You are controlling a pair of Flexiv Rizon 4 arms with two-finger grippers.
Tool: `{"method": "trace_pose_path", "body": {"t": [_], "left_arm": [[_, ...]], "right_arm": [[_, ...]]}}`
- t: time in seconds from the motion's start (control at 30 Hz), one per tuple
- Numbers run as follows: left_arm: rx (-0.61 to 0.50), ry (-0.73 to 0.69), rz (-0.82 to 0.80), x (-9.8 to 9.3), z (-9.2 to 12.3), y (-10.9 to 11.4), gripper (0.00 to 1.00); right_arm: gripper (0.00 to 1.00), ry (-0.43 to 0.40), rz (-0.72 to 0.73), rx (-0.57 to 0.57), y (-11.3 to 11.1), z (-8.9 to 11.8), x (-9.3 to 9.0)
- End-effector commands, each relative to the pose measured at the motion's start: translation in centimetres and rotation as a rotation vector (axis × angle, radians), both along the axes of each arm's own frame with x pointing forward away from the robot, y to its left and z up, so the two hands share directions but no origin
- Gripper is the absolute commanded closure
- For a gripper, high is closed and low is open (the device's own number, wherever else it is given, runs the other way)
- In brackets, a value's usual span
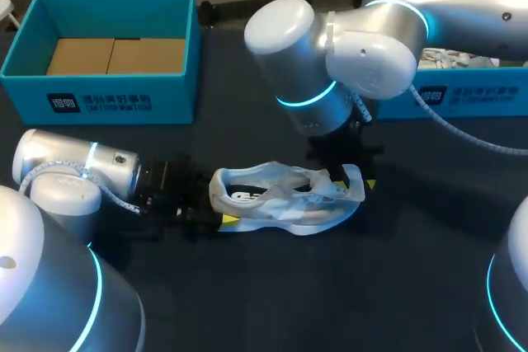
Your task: Take the shoe out of the shoebox, open the shoe tongue, remove and reinsert the insole, then place the shoe into the shoebox
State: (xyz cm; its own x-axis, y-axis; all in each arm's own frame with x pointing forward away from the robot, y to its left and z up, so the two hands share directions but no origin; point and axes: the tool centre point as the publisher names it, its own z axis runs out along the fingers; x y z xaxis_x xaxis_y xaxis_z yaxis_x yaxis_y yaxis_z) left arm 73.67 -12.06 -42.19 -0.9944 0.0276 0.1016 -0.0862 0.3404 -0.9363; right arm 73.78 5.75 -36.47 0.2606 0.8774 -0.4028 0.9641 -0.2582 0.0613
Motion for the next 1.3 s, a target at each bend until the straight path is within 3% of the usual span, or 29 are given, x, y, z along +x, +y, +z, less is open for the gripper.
{"method": "trace_pose_path", "body": {"t": [0.03, 0.4, 0.57, 0.77, 0.87, 0.9, 0.93, 1.03, 1.13, 1.3], "left_arm": [[0.002, -0.001, 0.001, 0.0, -0.2, 0.0, 1.0], [0.002, -0.001, 0.001, 0.0, -0.2, 0.0, 1.0], [0.002, -0.001, 0.001, 0.0, -0.2, 0.0, 1.0], [0.002, -0.001, 0.001, 0.0, -0.2, 0.0, 1.0], [0.002, -0.001, 0.001, 0.0, -0.2, 0.0, 1.0], [0.002, -0.001, 0.001, 0.0, -0.2, 0.0, 1.0], [0.002, -0.001, 0.001, 0.0, -0.2, 0.0, 1.0], [0.002, -0.001, 0.001, 0.0, -0.2, 0.0, 1.0], [0.002, -0.001, 0.001, 0.0, -0.2, 0.0, 1.0], [0.002, -0.001, 0.001, 0.0, -0.2, 0.0, 1.0]], "right_arm": [[0.5, -0.105, -0.169, -0.026, 0.6, 1.4, -0.6], [0.11, -0.157, -0.114, -0.076, 1.7, 5.3, -0.5], [0.07, -0.193, -0.076, -0.097, 2.3, 7.4, -0.1], [0.09, -0.232, 0.012, -0.106, 4.0, 9.8, 1.0], [0.22, -0.244, 0.099, -0.091, 5.5, 10.7, 1.6], [0.22, -0.246, 0.128, -0.088, 6.0, 10.9, 1.7], [0.3, -0.25, 0.166, -0.079, 6.6, 11.2, 1.9], [0.33, -0.251, 0.232, -0.077, 7.7, 11.8, 2.4], [0.51, -0.248, 0.311, -0.069, 9.0, 12.4, 2.9], [0.58, -0.24, 0.441, -0.051, 11.1, 13.1, 3.3]]}}
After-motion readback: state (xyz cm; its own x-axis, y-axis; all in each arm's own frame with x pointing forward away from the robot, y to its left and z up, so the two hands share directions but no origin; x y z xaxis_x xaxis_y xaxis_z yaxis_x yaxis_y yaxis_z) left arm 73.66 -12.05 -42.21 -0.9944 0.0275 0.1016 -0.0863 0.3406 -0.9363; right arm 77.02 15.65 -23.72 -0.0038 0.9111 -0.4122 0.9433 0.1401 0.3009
